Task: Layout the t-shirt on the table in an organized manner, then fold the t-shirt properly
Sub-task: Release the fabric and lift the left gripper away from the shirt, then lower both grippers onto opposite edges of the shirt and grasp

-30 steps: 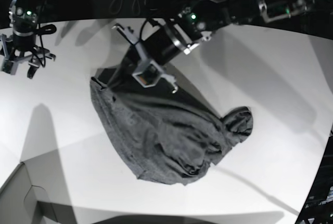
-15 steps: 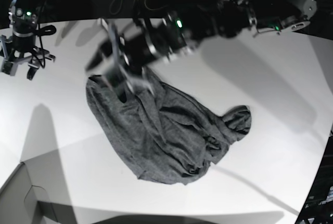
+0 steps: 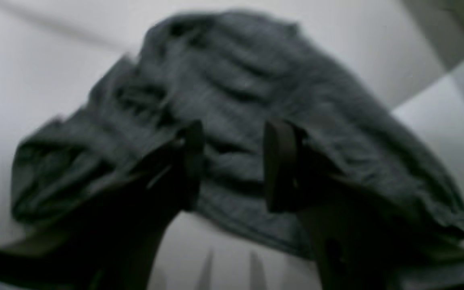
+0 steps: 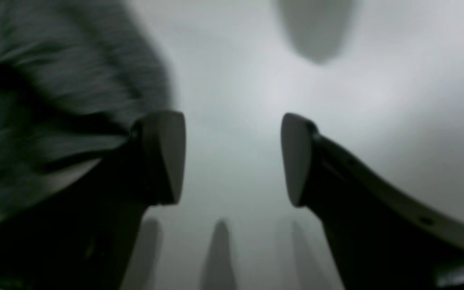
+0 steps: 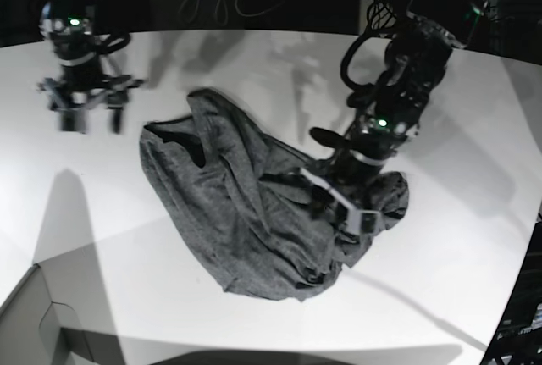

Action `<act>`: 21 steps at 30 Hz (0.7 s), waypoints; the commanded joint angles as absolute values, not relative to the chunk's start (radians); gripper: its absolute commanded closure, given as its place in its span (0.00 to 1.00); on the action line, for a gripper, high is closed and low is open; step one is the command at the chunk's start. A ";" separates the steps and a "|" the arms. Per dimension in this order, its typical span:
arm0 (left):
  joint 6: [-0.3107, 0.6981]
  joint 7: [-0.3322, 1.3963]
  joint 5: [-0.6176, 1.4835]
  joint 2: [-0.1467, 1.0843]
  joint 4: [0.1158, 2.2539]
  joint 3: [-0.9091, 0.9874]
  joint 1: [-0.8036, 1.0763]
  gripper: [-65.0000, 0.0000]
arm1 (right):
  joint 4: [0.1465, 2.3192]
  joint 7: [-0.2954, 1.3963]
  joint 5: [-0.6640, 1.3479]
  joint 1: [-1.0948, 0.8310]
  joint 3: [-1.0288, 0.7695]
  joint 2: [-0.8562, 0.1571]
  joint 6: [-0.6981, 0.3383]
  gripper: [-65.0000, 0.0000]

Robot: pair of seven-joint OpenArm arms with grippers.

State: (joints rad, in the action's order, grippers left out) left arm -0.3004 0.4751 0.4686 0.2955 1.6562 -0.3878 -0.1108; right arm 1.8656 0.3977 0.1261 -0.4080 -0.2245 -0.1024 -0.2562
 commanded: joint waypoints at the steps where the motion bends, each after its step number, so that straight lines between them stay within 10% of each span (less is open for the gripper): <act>1: -0.297 0.450 0.463 0.297 1.670 -0.354 -0.122 0.63 | 1.882 0.372 0.128 -0.387 -0.202 -0.114 -0.291 0.42; 21: -0.294 0.455 0.463 0.308 1.678 0.081 0.012 0.63 | 1.279 0.470 -0.004 -0.002 -0.087 -0.148 -0.305 0.57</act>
State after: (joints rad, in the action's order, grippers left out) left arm -0.2989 0.4770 0.4660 0.2996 1.6573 0.0792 0.0307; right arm 1.2896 0.3714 0.0288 0.0074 -0.0837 -0.1421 -0.3180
